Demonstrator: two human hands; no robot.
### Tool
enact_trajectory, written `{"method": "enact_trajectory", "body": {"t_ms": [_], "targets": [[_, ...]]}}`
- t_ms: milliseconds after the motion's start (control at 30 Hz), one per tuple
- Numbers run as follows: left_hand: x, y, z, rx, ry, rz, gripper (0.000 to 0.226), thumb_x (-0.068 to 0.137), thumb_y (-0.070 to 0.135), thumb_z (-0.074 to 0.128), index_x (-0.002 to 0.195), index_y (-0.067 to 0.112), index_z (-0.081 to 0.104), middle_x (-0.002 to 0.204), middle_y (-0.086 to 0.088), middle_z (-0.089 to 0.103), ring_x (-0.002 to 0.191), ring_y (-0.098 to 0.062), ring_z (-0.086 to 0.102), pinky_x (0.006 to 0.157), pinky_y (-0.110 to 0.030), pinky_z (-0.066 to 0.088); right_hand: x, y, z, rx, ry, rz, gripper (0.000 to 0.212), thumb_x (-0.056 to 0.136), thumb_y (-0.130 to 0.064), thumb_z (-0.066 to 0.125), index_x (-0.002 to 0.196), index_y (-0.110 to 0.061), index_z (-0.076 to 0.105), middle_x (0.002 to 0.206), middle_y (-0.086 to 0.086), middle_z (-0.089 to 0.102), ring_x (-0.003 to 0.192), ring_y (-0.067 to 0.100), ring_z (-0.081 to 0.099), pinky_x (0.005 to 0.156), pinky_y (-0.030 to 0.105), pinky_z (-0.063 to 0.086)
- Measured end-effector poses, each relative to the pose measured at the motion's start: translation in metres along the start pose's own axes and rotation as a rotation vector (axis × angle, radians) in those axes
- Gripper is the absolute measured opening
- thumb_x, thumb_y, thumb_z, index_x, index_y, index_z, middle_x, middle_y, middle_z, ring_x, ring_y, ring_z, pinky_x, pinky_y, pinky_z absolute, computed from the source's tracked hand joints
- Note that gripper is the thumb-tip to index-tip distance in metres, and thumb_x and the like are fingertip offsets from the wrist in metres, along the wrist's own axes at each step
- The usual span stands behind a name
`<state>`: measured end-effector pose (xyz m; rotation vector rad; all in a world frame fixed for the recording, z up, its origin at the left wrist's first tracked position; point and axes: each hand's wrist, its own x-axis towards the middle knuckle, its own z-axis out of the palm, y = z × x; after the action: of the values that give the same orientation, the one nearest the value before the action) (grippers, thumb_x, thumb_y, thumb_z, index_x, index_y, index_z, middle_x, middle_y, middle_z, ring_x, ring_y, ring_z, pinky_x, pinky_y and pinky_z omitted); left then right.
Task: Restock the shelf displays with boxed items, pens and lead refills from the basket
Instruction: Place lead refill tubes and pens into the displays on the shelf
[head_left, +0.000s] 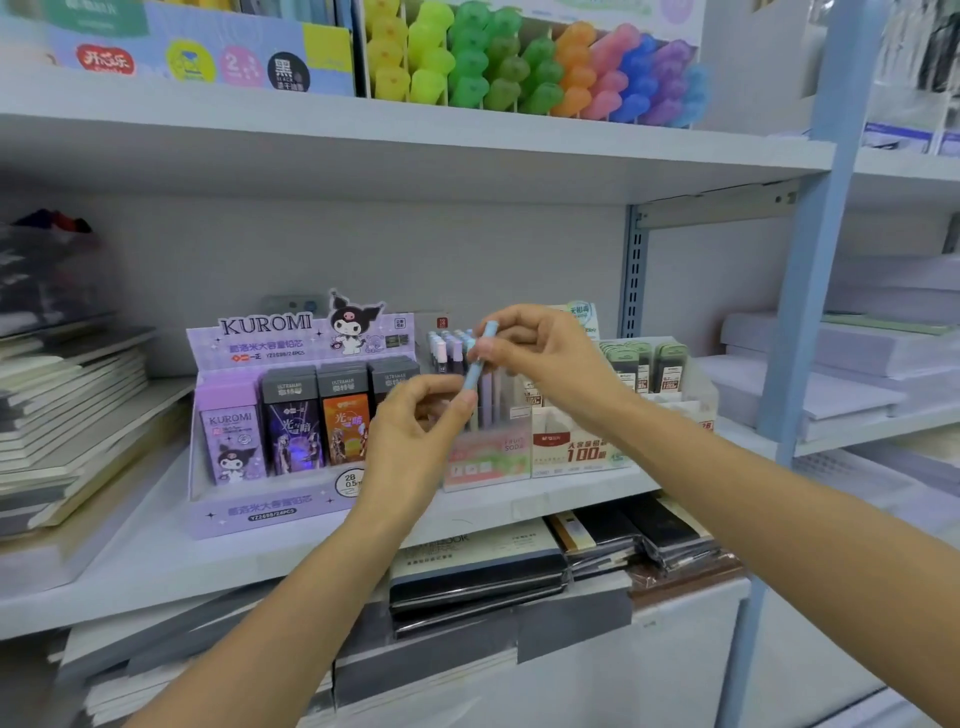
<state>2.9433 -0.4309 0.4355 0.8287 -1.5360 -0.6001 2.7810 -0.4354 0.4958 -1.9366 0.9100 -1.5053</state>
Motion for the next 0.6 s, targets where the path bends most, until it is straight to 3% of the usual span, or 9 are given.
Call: {"method": "enact_trajectory", "body": {"t_ms": [100,233,333,500,600], "targets": [[-0.003,-0.004,-0.007,0.399,0.019,0.286,0.026,0.093,0.027,0.06,0.119,0.022,0.061,0.116,0.01,0.056,0.11,-0.009,0.05,0.095,-0.027,0.041,0.013,-0.005,-0.025,-0.066,0.185,-0.009,0.011,0.091,-0.011,0.064,0.101,-0.008,0.063,0.089,0.01,0.073,0.073,0.011,0.071,0.06,0.012,0.049],[-0.009,-0.019,-0.011,0.768,-0.226,0.401,0.055,0.094,0.028,0.056,0.146,0.021,0.038,0.152,0.007,0.036,0.143,-0.008,0.022,0.117,-0.027,0.01,0.026,0.003,-0.047,-0.194,0.288,-0.017,0.013,0.092,-0.011,0.063,0.103,-0.005,0.059,0.093,0.015,0.069,0.078,0.016,0.071,0.065,0.016,0.054],[-0.013,-0.027,-0.012,0.833,-0.28,0.425,0.064,0.095,0.031,0.054,0.152,0.02,0.026,0.158,0.007,0.024,0.148,-0.007,0.006,0.115,-0.024,-0.001,0.029,0.015,-0.043,-0.283,0.259,-0.002,0.01,0.091,-0.011,0.064,0.1,-0.009,0.06,0.092,0.011,0.07,0.08,0.015,0.072,0.07,0.017,0.055],[-0.013,-0.029,-0.012,0.857,-0.295,0.434,0.067,0.095,0.032,0.054,0.153,0.02,0.023,0.159,0.006,0.021,0.148,-0.007,0.002,0.117,-0.027,0.001,0.031,0.035,-0.024,-0.399,0.165,0.021,0.014,0.09,-0.012,0.065,0.103,-0.008,0.061,0.093,0.008,0.07,0.081,0.017,0.071,0.079,0.029,0.059],[-0.013,-0.031,-0.013,0.857,-0.301,0.439,0.067,0.094,0.031,0.054,0.152,0.019,0.022,0.158,0.006,0.021,0.148,-0.008,0.002,0.117,-0.029,0.005,0.033,0.036,-0.027,-0.425,0.1,0.025,0.015,0.091,-0.012,0.065,0.103,-0.005,0.062,0.091,0.009,0.072,0.081,0.016,0.072,0.079,0.029,0.058]]}}
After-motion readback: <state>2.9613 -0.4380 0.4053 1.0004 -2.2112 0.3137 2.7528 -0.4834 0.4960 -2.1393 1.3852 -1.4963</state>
